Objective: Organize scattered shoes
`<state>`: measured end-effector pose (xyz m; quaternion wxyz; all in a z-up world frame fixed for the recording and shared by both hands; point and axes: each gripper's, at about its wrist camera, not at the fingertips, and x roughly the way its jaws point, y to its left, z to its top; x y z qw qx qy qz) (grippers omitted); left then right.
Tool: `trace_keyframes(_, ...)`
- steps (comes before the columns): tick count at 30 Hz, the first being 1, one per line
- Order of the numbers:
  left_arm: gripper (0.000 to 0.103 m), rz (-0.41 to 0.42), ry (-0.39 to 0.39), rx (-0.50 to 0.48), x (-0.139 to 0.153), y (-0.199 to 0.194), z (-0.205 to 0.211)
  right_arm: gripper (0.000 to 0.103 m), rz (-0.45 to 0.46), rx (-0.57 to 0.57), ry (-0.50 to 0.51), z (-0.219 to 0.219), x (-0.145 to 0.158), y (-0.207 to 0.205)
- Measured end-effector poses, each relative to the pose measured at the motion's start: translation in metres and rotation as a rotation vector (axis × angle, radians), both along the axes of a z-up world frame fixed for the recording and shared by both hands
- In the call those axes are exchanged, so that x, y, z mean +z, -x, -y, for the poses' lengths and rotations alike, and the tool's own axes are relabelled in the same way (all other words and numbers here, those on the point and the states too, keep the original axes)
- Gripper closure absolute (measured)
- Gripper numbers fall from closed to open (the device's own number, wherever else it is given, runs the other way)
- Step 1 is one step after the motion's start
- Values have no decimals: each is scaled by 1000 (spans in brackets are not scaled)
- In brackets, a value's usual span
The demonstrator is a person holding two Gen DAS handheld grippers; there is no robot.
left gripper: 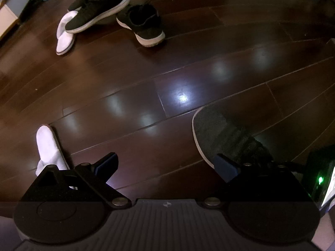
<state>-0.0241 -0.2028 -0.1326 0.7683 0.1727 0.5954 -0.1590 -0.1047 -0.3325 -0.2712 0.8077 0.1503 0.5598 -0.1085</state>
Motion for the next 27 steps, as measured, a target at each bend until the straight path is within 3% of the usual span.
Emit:
trace_keyframes(7,3,-2,14,-13,7,6,8,84,-75,268,167,-3,2,7)
trace_keyframes(10,3,-1,26,-24,11,8,11,84,-119,497,278,-17,-1,7)
trace_keyframes(14,3,5,26,-25,12,9,10,84,-154,694,369,-28,-4,7)
trace_keyframes(17,3,-3,21,-12,10,7,9,84,-189,909,482,-39,-11,13)
trace_keyframes(23,3,-12,22,-2,5,11,11,84,-214,1093,589,-48,-22,19)
trace_keyframes(27,3,-13,7,-1,0,12,12,81,-206,1070,609,-50,-28,18)
